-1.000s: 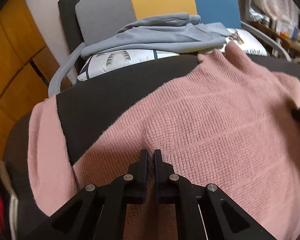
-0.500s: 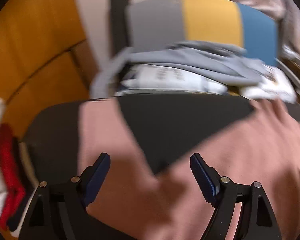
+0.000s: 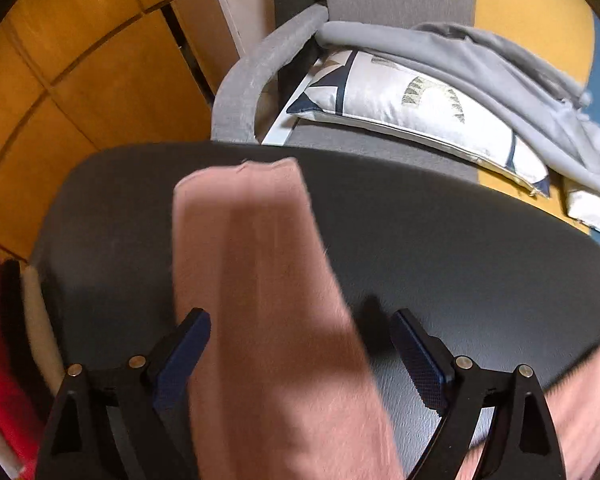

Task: Fold clothes
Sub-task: 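Grasp a pink sleeve cuff with the left tool and lift it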

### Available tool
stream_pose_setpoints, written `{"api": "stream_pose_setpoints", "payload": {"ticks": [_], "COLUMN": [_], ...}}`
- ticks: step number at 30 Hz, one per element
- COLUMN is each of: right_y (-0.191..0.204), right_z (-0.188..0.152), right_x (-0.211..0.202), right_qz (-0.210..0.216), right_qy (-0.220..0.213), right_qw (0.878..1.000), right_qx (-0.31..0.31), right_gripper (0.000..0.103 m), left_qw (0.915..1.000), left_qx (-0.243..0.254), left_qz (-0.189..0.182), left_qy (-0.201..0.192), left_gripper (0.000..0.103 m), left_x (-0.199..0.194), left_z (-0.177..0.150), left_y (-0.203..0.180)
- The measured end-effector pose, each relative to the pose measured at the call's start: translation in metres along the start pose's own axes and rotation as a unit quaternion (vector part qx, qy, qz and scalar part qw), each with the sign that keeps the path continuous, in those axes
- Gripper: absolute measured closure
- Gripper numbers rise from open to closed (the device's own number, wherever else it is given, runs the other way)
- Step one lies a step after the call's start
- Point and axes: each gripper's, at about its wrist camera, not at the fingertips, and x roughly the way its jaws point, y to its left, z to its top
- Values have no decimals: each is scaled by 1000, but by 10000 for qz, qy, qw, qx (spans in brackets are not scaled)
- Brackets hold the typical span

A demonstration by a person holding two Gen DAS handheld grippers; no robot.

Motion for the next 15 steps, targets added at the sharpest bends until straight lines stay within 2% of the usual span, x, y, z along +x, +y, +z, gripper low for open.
{"api": "stream_pose_setpoints", "payload": {"ticks": [1,2,3,6,7,8,9,10,11,12,15], "right_y": [-2,-5,-7,-9,-9,-8,-7,-7,-7,-7,-8], "right_z": [0,0,0,0,0,0,0,0,1,1,1], "right_x": [0,0,1,1,1,1,1,1,1,1,1], "right_qz": [63,122,171,204,188,165,154,143,135,132,142], "right_qy": [-6,-12,-22,-44,-51,-55,-56,-57,-58,-58,-65], "right_qw": [10000,9999,9997,9996,9997,9998,9998,9998,9998,9998,9998], "right_qx": [55,105,147,165,148,130,118,109,102,99,97], "right_gripper": [55,55,55,55,55,55,55,55,55,55,55], "left_qw": [9994,9982,9977,9986,9989,9981,9973,9968,9966,9965,9952], "left_qx": [175,293,299,104,-2,-80,-86,-49,9,67,54], "left_qz": [284,511,579,311,-6,-355,-520,-578,-614,-642,-810], "left_qy": [11,-57,-204,-413,-462,-488,-516,-550,-558,-536,-542], "left_gripper": [8,0,0,3,16,34,42,67,86,92,94], "left_x": [7,11,10,9,8,8,6,4,1,0,-8], "left_z": [4,4,4,-3,-8,-12,-16,-20,-23,-25,-33], "left_y": [-6,-9,-9,-2,3,7,9,9,9,10,19]}}
